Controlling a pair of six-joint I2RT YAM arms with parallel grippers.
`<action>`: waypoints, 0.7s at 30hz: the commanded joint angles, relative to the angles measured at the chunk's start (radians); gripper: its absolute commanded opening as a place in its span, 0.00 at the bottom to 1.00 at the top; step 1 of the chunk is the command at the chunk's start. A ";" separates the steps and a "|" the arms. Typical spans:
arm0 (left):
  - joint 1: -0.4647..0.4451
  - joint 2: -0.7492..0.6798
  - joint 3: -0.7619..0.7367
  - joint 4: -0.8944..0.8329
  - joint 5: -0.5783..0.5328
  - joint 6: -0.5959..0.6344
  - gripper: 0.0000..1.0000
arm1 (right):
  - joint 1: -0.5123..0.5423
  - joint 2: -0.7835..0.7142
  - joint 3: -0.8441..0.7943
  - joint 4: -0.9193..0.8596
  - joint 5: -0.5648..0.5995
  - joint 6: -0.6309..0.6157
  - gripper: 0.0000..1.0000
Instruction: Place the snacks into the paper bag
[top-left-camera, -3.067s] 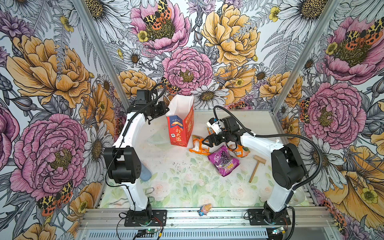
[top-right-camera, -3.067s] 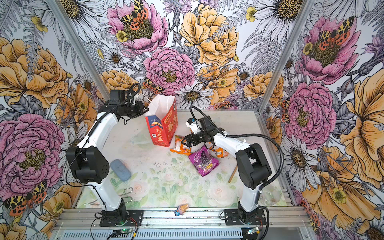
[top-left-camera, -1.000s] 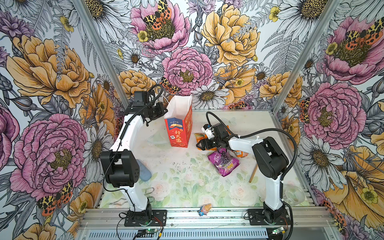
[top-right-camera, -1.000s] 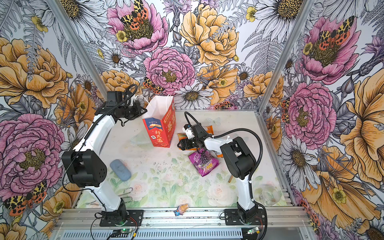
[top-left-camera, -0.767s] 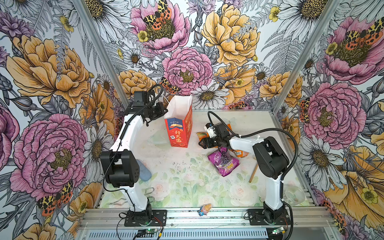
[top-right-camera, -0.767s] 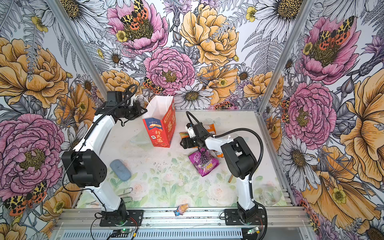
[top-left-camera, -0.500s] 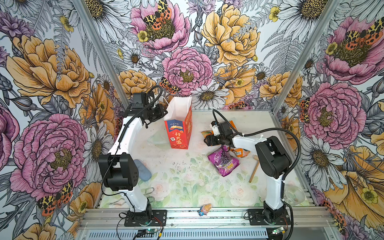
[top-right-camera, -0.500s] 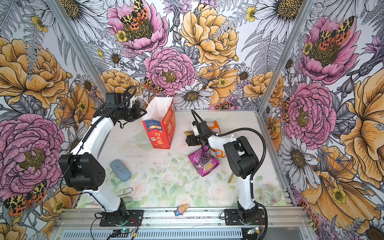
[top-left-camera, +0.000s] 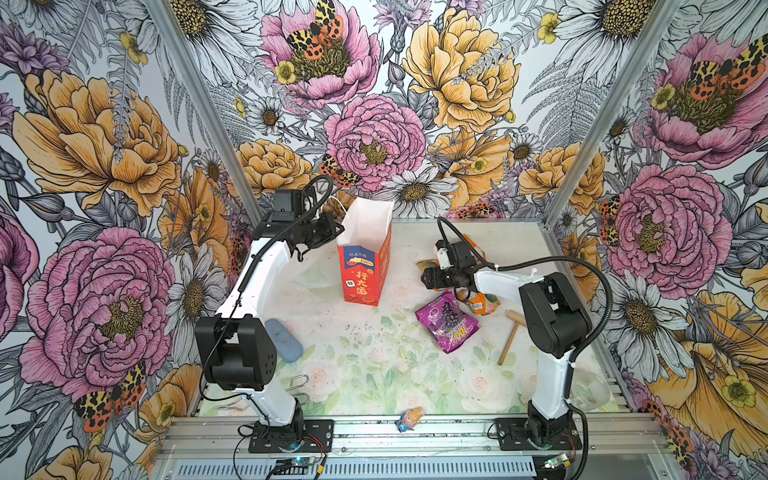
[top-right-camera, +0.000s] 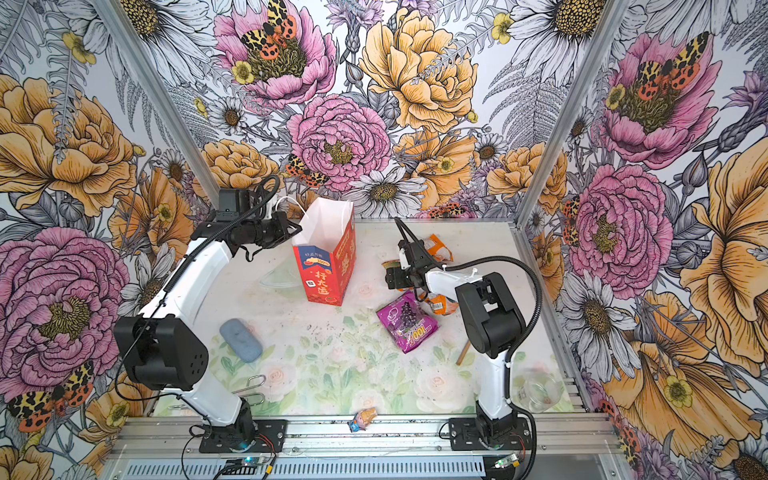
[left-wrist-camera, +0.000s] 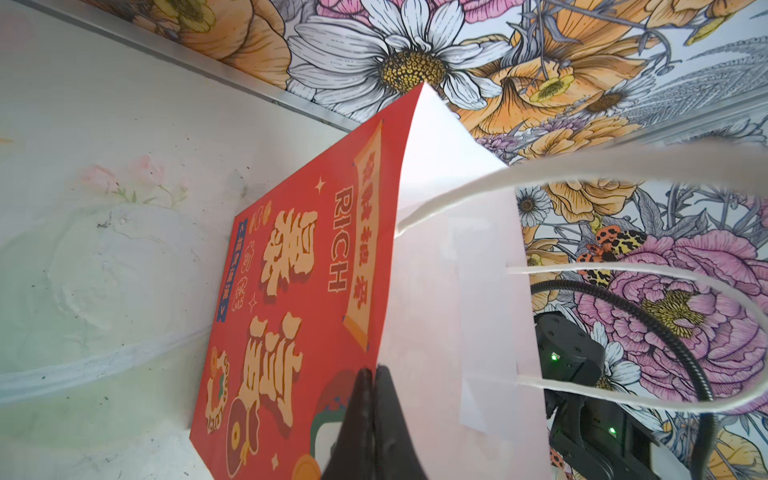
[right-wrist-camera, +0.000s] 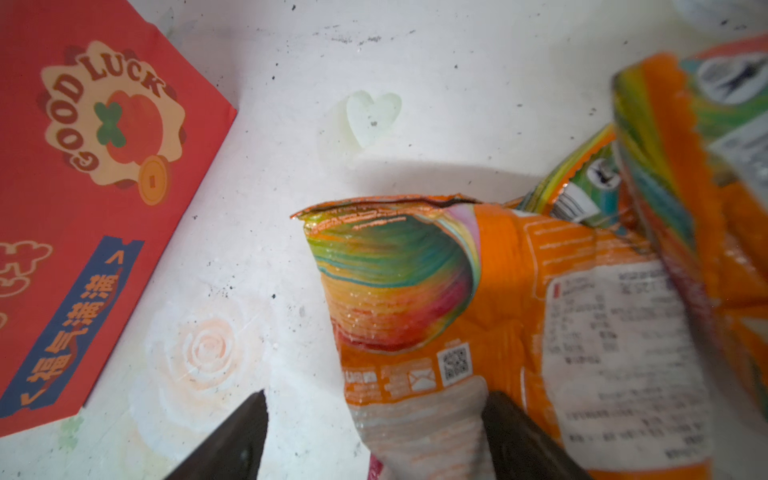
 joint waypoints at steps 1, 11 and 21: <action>-0.019 -0.029 -0.056 0.095 0.048 -0.073 0.00 | -0.012 -0.044 -0.027 -0.076 0.000 -0.027 0.84; -0.052 -0.063 -0.080 0.097 -0.012 -0.095 0.00 | -0.019 -0.205 -0.029 -0.147 -0.112 -0.126 0.88; -0.071 -0.078 -0.094 0.099 -0.046 -0.122 0.00 | -0.019 -0.331 -0.036 -0.325 -0.173 -0.182 0.95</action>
